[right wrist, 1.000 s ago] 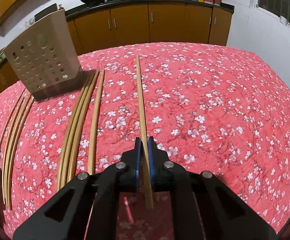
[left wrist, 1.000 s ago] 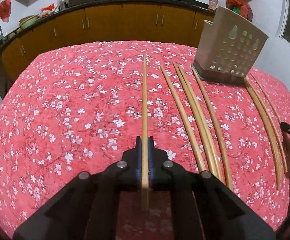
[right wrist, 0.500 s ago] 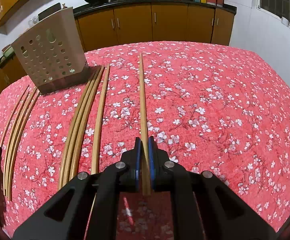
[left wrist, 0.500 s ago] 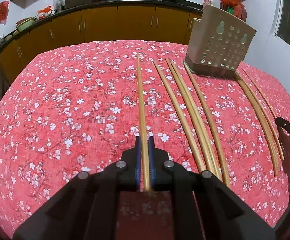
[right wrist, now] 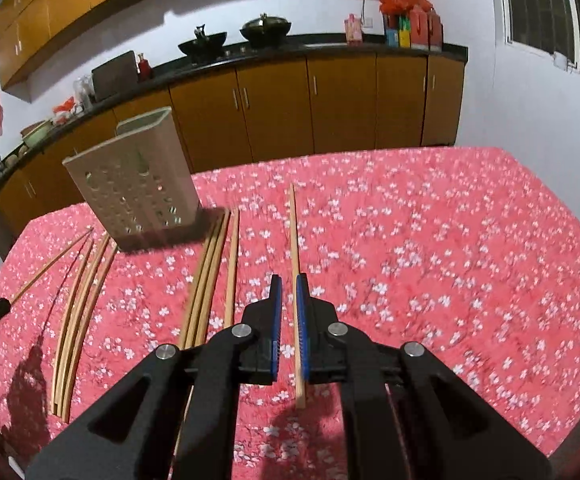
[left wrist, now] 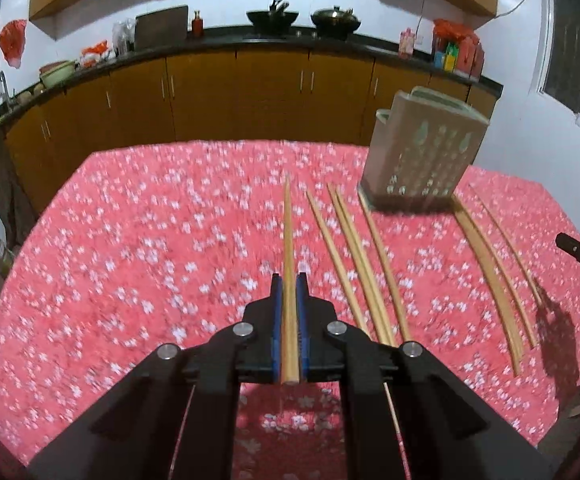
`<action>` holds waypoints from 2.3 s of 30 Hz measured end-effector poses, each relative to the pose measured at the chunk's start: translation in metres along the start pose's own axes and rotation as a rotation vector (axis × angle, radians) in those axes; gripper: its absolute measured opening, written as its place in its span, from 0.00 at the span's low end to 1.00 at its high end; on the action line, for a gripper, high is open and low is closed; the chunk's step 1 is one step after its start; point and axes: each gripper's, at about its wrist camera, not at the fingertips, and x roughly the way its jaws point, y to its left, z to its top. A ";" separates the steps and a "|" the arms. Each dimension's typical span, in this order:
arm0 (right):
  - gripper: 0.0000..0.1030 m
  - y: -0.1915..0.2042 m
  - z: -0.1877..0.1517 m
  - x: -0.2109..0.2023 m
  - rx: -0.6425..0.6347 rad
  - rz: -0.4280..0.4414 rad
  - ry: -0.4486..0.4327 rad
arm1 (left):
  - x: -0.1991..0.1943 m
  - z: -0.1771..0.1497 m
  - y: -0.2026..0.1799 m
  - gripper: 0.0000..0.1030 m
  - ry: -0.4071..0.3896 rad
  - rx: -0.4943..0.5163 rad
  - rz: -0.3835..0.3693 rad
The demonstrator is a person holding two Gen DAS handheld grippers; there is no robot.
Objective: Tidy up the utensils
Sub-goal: 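Lift the held chopstick upright with the left tool while the right tool lifts its chopstick, then lower the left tool's chopstick into the beige caddy and open while the right tool does likewise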
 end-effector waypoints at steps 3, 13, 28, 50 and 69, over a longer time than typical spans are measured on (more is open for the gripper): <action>0.10 0.004 -0.006 0.011 -0.023 -0.003 0.042 | 0.002 0.000 0.000 0.08 0.007 0.001 0.006; 0.22 0.001 -0.039 0.053 -0.030 -0.030 0.190 | 0.018 -0.019 0.000 0.08 0.063 -0.023 -0.001; 0.07 -0.007 -0.014 0.009 0.012 0.001 0.043 | -0.009 -0.003 0.000 0.08 -0.025 -0.028 -0.023; 0.07 0.002 0.054 -0.065 0.006 0.036 -0.270 | -0.082 0.064 0.013 0.07 -0.306 -0.062 -0.032; 0.07 0.046 0.151 -0.129 0.022 0.236 -0.581 | -0.148 0.174 -0.026 0.07 -0.597 -0.089 -0.132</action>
